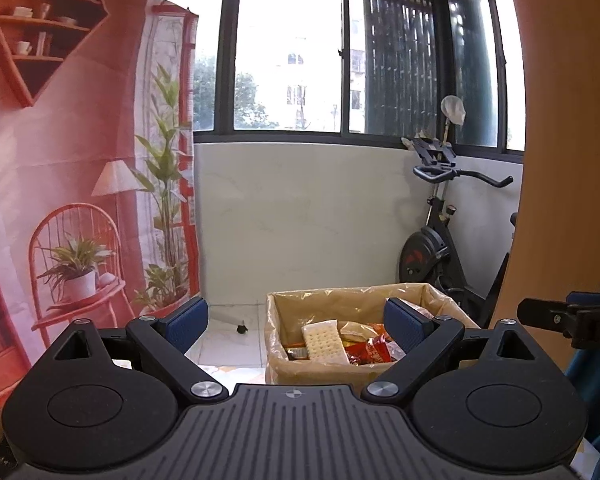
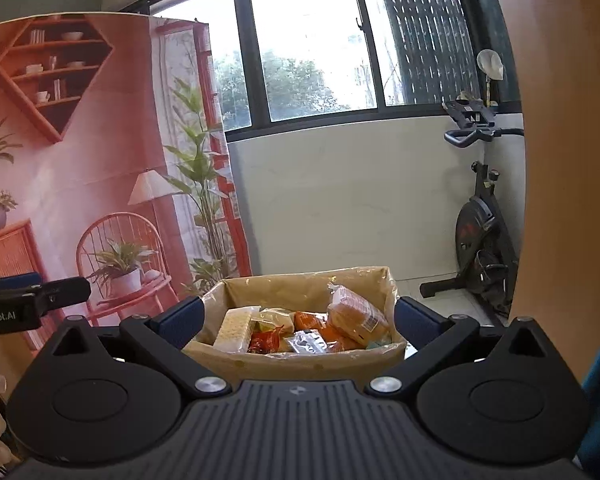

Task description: Organize snacks

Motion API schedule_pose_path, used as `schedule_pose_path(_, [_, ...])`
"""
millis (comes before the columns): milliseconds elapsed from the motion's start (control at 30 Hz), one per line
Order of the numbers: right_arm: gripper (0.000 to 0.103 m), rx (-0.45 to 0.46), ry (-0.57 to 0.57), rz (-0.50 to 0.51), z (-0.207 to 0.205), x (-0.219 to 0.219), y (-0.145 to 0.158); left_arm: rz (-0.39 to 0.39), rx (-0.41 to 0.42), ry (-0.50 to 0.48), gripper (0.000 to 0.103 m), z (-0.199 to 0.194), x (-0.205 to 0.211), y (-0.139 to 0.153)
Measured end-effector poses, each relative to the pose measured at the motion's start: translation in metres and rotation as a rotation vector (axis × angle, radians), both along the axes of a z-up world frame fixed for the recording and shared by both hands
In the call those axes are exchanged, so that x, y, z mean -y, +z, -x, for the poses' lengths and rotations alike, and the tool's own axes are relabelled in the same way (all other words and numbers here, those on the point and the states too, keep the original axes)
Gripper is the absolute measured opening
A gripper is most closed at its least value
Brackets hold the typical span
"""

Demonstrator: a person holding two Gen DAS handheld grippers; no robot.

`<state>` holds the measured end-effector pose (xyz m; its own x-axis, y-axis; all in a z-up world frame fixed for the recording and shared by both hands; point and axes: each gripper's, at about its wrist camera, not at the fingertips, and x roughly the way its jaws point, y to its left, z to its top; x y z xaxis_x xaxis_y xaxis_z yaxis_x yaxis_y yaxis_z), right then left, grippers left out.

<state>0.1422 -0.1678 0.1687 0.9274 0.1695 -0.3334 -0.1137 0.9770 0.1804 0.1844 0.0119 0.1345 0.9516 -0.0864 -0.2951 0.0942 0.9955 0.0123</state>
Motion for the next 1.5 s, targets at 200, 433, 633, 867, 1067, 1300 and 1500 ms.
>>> schedule_pose_path(200, [0.103,-0.023,-0.006,0.014,0.005,-0.001,-0.003,0.005,-0.012,0.018,0.096,0.006,-0.001,0.001])
schedule_pose_path(433, [0.103,-0.024,-0.01,0.013,0.008,-0.001,-0.002,0.02,-0.025,0.011,0.096,0.009,-0.002,0.0])
schedule_pose_path(633, [0.103,-0.027,-0.011,0.012,0.01,-0.001,-0.002,0.029,-0.035,0.005,0.096,0.012,-0.003,-0.002])
schedule_pose_path(867, [0.103,-0.033,-0.013,0.011,0.012,-0.001,-0.002,0.036,-0.044,0.003,0.096,0.013,-0.004,-0.004])
schedule_pose_path(1067, [0.103,-0.035,-0.018,0.012,0.014,0.0,-0.003,0.038,-0.047,0.002,0.096,0.012,-0.005,-0.005])
schedule_pose_path(1300, [0.103,-0.035,-0.019,0.012,0.015,0.001,-0.003,0.038,-0.048,0.002,0.096,0.01,-0.007,-0.004])
schedule_pose_path(1500, [0.103,-0.036,-0.019,0.013,0.015,0.001,-0.003,0.04,-0.049,0.001,0.096,0.011,-0.007,-0.006])
